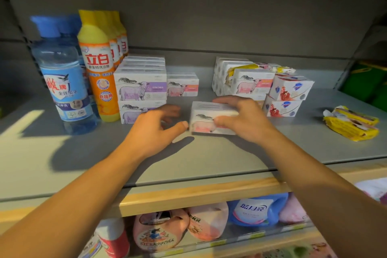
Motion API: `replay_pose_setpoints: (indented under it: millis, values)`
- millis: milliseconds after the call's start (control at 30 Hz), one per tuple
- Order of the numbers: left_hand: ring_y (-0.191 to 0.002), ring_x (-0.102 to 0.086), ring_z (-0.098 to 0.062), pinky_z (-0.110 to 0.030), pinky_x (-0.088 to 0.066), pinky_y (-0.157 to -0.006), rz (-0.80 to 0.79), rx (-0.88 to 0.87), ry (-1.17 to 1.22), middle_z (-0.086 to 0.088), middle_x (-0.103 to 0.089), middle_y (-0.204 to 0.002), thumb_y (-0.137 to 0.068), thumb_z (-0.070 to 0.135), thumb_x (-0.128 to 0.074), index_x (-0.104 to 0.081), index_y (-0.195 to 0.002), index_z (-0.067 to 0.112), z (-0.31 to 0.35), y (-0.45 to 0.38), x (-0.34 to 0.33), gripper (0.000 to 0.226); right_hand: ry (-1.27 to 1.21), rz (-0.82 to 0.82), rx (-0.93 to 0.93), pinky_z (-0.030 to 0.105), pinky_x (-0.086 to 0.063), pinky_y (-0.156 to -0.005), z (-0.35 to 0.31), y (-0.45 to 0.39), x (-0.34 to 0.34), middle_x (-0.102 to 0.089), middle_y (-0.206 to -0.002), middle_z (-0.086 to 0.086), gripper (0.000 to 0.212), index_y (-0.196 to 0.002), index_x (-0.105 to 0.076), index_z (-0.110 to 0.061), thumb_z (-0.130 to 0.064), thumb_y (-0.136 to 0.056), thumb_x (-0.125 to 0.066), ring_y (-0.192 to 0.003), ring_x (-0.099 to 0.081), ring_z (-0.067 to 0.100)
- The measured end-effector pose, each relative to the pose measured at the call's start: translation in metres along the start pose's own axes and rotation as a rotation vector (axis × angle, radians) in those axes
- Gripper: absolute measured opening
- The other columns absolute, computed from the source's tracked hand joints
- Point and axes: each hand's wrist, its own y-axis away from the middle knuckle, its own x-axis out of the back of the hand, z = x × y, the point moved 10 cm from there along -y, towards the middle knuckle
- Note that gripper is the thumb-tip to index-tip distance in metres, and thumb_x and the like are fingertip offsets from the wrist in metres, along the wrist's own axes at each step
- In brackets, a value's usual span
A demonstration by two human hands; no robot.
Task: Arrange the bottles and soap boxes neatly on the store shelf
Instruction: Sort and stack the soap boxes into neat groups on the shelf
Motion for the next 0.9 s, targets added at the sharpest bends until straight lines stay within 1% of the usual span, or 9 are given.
replay_pose_setpoints:
  millis: [67,133,267,367,467,600,700,767,900]
  values:
    - [-0.097,-0.065,0.003,-0.020,-0.053,-0.084,-0.011,-0.030,0.141,0.017,-0.070,-0.108,-0.082,0.043,-0.068,-0.062,-0.120,0.030,0.007,0.001,0.003,0.041,-0.189,-0.064,0.047,0.004,-0.042,-0.075,-0.024,0.003,-0.024,-0.068,-0.102,-0.015,0.045,-0.114,-0.069,-0.029,-0.012,-0.074,-0.081,-0.088,-0.062,-0.003]
    - [-0.092,-0.069,-0.004,-0.028,-0.056,-0.079,-0.005,-0.011,0.230,0.012,-0.072,-0.101,-0.079,0.039,-0.070,-0.062,-0.113,0.027,0.005,0.001,0.006,0.037,-0.343,-0.087,0.062,0.007,-0.046,-0.073,-0.036,0.007,-0.043,-0.068,-0.102,-0.016,0.044,-0.110,-0.068,-0.030,-0.006,-0.076,-0.079,-0.085,-0.064,-0.008]
    - [-0.083,-0.070,-0.001,-0.017,-0.054,-0.065,0.073,0.040,0.316,0.015,-0.073,-0.090,-0.086,0.028,-0.073,-0.064,-0.099,0.030,-0.008,0.000,0.016,0.015,-0.587,0.040,-0.005,0.016,-0.051,-0.073,-0.020,0.015,-0.050,-0.063,-0.118,-0.012,0.052,-0.121,-0.060,-0.032,-0.007,-0.079,-0.078,-0.091,-0.065,-0.002]
    - [-0.078,-0.071,-0.004,-0.020,-0.055,-0.062,0.193,0.153,0.453,0.011,-0.075,-0.082,-0.088,0.028,-0.071,-0.068,-0.091,0.027,-0.024,0.000,0.025,0.004,-0.698,-0.027,-0.031,0.028,-0.057,-0.070,-0.015,0.020,-0.059,-0.064,-0.115,-0.025,0.071,-0.124,-0.049,-0.049,-0.009,-0.071,-0.074,-0.096,-0.069,0.009]
    - [-0.084,-0.074,-0.018,-0.034,-0.060,-0.063,0.217,0.323,0.738,0.002,-0.077,-0.091,-0.088,0.029,-0.070,-0.068,-0.098,0.022,-0.040,0.003,0.020,0.013,-0.678,-0.108,-0.014,0.037,-0.060,-0.074,-0.017,0.021,-0.067,-0.063,-0.119,-0.027,0.079,-0.135,-0.043,-0.048,-0.005,-0.075,-0.070,-0.102,-0.069,0.014]
    - [-0.087,-0.074,-0.025,-0.032,-0.058,-0.057,0.096,0.439,0.862,-0.008,-0.076,-0.096,-0.089,0.030,-0.069,-0.068,-0.102,0.017,-0.045,0.007,0.003,0.018,-0.715,-0.165,-0.029,0.035,-0.059,-0.079,-0.013,0.020,-0.071,-0.068,-0.120,-0.015,0.073,-0.139,-0.043,-0.045,-0.012,-0.080,-0.072,-0.107,-0.068,0.017]
    - [-0.077,-0.072,-0.030,-0.030,-0.054,-0.051,0.010,0.484,0.988,-0.018,-0.074,-0.099,-0.092,0.034,-0.063,-0.067,-0.108,0.012,-0.043,0.008,-0.006,0.027,-0.738,-0.095,-0.072,0.024,-0.056,-0.073,-0.004,0.017,-0.069,-0.067,-0.118,-0.011,0.054,-0.120,-0.058,-0.042,-0.024,-0.073,-0.077,-0.099,-0.070,0.012]
    - [-0.061,-0.066,-0.027,-0.029,-0.053,-0.050,-0.048,0.509,1.008,-0.022,-0.072,-0.090,-0.094,0.044,-0.057,-0.066,-0.111,0.007,-0.041,0.009,-0.010,0.042,-0.749,-0.016,-0.144,0.028,-0.057,-0.077,0.007,0.013,-0.067,-0.066,-0.112,-0.001,0.048,-0.113,-0.062,-0.036,-0.038,-0.067,-0.077,-0.093,-0.071,0.016]
    - [-0.056,-0.062,-0.024,-0.030,-0.054,-0.052,-0.098,0.483,0.951,-0.020,-0.069,-0.077,-0.087,0.060,-0.057,-0.064,-0.110,0.007,-0.036,0.009,-0.014,0.059,-0.776,-0.015,-0.277,0.030,-0.053,-0.059,0.017,0.011,-0.070,-0.073,-0.078,0.005,0.044,-0.094,-0.069,-0.023,-0.058,-0.067,-0.066,-0.066,-0.069,0.022]
